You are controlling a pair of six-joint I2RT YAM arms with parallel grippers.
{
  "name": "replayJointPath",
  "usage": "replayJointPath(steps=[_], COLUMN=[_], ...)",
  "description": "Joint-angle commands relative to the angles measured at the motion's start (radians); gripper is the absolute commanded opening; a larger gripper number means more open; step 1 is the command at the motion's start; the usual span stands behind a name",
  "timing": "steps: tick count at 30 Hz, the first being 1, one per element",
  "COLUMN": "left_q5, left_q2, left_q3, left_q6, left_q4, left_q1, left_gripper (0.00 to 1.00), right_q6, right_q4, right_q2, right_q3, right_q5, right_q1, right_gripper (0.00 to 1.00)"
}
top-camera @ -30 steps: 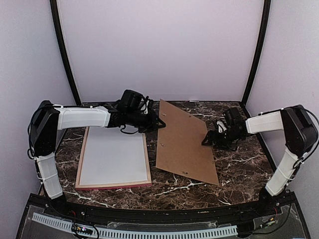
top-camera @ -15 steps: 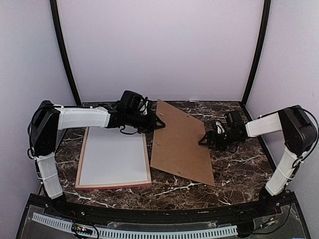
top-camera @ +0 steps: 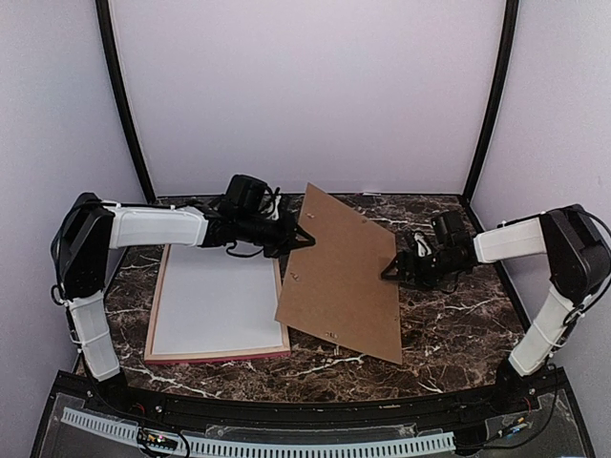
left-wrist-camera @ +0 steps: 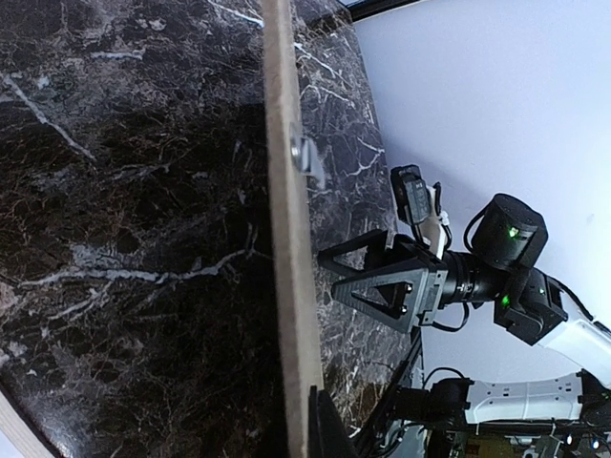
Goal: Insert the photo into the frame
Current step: Move the frame body to the center of the board.
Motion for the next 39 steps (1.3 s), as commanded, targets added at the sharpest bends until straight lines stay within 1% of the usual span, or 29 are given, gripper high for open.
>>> replayJointPath(steps=[1, 5, 7, 9, 13, 15, 18, 19, 23, 30, 34, 39], left_q5=[0.078, 0.149, 0.178, 0.177, 0.108, 0.065, 0.020, 0.009, -0.002, 0.043, 0.051, 0.041], left_q2=[-0.164, -0.287, -0.357, -0.427, -0.588, -0.642, -0.699, -0.722, -0.760, -0.775, -0.775, -0.773], left_q3=[-0.072, -0.144, -0.182, -0.199, -0.202, -0.185, -0.157, -0.143, -0.099, -0.074, -0.061, -0.036], left_q6=[0.041, 0.013, 0.016, 0.037, 0.120, 0.171, 0.227, 0.248, 0.298, 0.328, 0.345, 0.366], left_q4=[0.083, 0.130, 0.126, 0.086, -0.067, -0.192, -0.290, -0.328, -0.408, -0.430, -0.436, -0.442], left_q1=[0.036, 0.100, 0.156, 0.206, 0.311, 0.363, 0.432, 0.471, 0.581, 0.738, 0.780, 0.797], left_gripper=[0.00, 0.00, 0.00, 0.00, 0.00, 0.00, 0.00, 0.00, 0.00, 0.00, 0.00, 0.00], right_q6=[-0.012, -0.001, 0.001, 0.002, 0.011, 0.024, 0.041, 0.044, 0.063, 0.069, 0.060, 0.056], right_q4=[-0.081, -0.113, -0.127, -0.133, -0.132, -0.116, -0.105, -0.104, -0.111, -0.165, -0.209, -0.265], right_q2=[-0.113, -0.187, -0.209, -0.216, -0.171, -0.134, -0.072, -0.050, 0.060, 0.271, 0.374, 0.488], right_q3=[0.031, 0.064, 0.080, 0.098, 0.150, 0.179, 0.237, 0.258, 0.358, 0.564, 0.669, 0.791], right_q5=[0.043, 0.052, 0.067, 0.087, 0.122, 0.125, 0.153, 0.168, 0.211, 0.308, 0.357, 0.405], right_q1=[0.006, 0.008, 0.019, 0.037, 0.108, 0.154, 0.238, 0.266, 0.382, 0.517, 0.568, 0.610], right_gripper=[0.80, 0.80, 0.81, 0.81, 0.81, 0.81, 0.81, 0.81, 0.79, 0.75, 0.74, 0.73])
